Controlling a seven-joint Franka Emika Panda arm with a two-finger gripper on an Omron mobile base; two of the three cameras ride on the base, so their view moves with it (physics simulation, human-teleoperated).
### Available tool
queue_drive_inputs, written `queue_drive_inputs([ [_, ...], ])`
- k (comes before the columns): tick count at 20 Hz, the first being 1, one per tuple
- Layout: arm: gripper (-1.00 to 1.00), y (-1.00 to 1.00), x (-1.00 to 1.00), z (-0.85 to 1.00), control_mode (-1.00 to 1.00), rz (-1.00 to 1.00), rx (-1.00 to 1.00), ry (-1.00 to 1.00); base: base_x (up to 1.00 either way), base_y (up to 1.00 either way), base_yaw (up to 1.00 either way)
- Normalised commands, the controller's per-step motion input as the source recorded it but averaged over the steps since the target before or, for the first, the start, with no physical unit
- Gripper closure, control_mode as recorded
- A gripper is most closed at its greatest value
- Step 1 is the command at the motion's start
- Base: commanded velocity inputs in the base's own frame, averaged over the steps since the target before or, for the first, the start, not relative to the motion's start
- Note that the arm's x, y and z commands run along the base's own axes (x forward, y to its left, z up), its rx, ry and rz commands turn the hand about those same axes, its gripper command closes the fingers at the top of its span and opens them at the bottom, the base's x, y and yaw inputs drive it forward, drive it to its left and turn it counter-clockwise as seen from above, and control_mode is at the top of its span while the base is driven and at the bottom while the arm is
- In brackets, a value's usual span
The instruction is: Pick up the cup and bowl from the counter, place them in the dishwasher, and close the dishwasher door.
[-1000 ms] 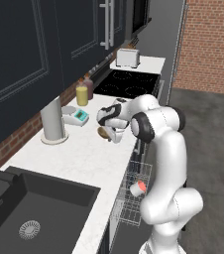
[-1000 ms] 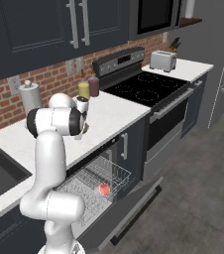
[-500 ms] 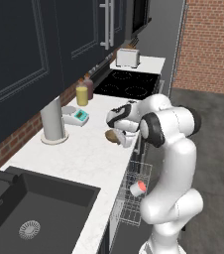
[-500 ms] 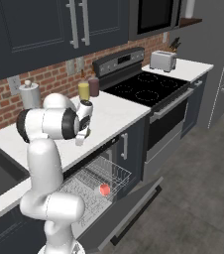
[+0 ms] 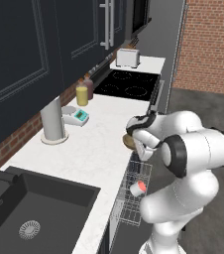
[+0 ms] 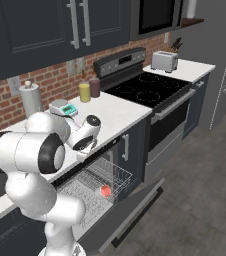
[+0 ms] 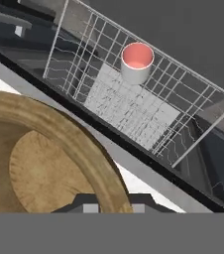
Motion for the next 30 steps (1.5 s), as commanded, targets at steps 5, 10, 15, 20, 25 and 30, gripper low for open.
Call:
queue_drive_inputs([
  [5,1.00,-0.48,-0.85,0.56,-1.00,-0.09,0.12,0.00,0.00,0.00,0.00],
  [10,1.00,-0.59,-0.61,0.56,-1.00,-0.08,0.07,0.11,0.00,0.00,0.00],
  [15,1.00,-0.70,-0.46,0.37,-1.00,-0.06,0.04,0.21,0.00,0.00,0.00],
  [20,1.00,-0.60,-0.40,0.02,-1.00,-0.02,0.00,0.15,0.00,0.00,0.00],
  [25,1.00,-0.20,-0.46,-0.02,-1.00,0.00,0.01,-0.01,0.00,0.00,0.00],
  [30,1.00,0.07,-0.16,-0.01,-1.00,-0.06,0.03,-0.05,0.00,0.00,0.00],
])
